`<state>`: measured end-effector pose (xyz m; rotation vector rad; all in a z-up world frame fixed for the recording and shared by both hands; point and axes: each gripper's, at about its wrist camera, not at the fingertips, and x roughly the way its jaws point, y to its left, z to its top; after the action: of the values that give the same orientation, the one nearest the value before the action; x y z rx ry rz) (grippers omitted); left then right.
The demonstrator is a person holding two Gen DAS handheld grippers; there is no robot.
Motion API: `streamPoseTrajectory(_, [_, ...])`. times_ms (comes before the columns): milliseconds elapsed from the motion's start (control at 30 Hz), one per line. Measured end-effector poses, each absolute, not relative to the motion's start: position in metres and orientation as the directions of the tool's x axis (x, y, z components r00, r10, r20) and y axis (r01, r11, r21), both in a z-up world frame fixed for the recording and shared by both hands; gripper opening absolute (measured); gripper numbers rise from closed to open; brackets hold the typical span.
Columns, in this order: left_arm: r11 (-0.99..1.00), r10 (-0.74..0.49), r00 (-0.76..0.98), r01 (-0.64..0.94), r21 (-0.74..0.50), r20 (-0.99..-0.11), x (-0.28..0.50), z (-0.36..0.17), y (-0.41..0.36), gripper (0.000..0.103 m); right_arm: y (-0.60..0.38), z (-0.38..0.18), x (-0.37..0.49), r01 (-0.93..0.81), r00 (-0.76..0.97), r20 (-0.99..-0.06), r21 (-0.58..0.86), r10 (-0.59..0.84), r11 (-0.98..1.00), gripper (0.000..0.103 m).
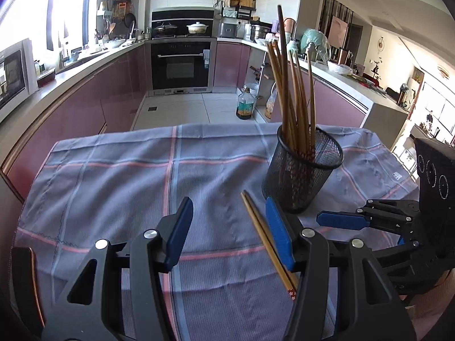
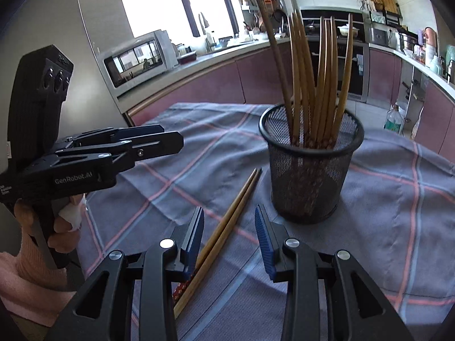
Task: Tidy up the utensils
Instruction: 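Move both open tools back over the last two chopsticks on the cloth, then close the left tool on one chopstick while the right tool grasps the other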
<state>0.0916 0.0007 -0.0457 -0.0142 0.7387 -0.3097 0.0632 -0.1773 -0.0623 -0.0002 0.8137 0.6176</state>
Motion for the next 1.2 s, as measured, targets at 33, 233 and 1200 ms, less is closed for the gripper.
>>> streamPoseTrajectory(33, [0.955,-0.281,0.686,0.267,-0.126,-0.671,0.091,-0.052,0.003,0.053,-0.174,-0.068,0.064,-0.515,0.506,-0.693,0.235,0.514,0.824,0.035])
streamPoseTrajectory(233, [0.957,-0.266,0.651,0.270,-0.110,-0.711,0.085,-0.080,0.000,0.053,-0.163,-0.089,0.064,-0.500,0.456,-0.743,0.242,0.490,0.831,0.032])
streamPoseTrajectory(1200, [0.907,-0.315,0.539,0.413,-0.081,-0.781,0.081,-0.118,-0.051,0.051,-0.169,-0.089,0.080,-0.453,0.480,-0.734,0.262,0.481,0.852,0.019])
